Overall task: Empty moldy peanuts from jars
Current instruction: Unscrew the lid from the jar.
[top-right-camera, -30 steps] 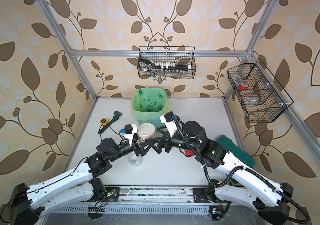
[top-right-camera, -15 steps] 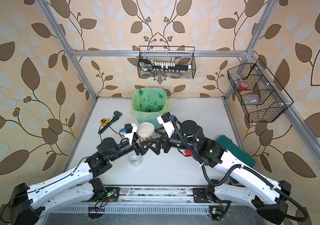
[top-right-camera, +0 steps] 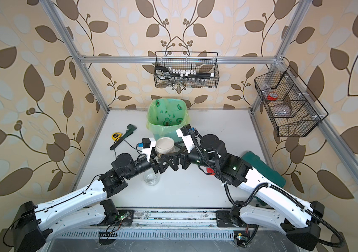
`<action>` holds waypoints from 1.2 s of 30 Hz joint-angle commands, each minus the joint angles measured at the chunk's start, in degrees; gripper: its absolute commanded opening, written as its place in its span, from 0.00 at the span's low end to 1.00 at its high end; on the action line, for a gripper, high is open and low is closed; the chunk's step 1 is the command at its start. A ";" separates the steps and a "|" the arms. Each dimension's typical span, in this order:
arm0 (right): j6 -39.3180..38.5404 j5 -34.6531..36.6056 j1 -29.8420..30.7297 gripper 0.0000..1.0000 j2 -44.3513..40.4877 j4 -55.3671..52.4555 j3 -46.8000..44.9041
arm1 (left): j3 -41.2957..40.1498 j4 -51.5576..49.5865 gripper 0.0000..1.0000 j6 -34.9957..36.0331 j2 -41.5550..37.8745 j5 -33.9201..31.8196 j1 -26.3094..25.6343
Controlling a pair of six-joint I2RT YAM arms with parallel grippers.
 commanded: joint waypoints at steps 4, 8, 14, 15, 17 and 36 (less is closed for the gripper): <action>-2.06 4.04 1.20 1.00 0.87 -1.55 1.14 | 0.38 3.65 0.00 0.43 -1.56 3.03 -0.09; -2.96 6.89 1.98 0.99 1.07 -3.01 1.58 | 0.21 3.36 0.00 0.44 -2.51 2.63 -0.13; -3.02 10.28 2.50 1.00 1.93 -3.82 1.80 | -0.02 3.59 0.00 0.19 -3.04 3.23 -0.15; -2.85 11.19 2.44 0.99 1.83 -4.00 1.66 | -0.04 3.62 0.00 0.17 -3.28 3.28 -0.15; -2.34 12.64 2.48 0.99 1.49 -4.08 1.38 | -0.26 3.56 0.00 0.18 -3.88 3.30 -0.13; -1.03 9.57 -7.50 1.00 -2.15 -6.66 -2.40 | -1.82 3.06 0.00 0.43 -8.24 1.89 -0.11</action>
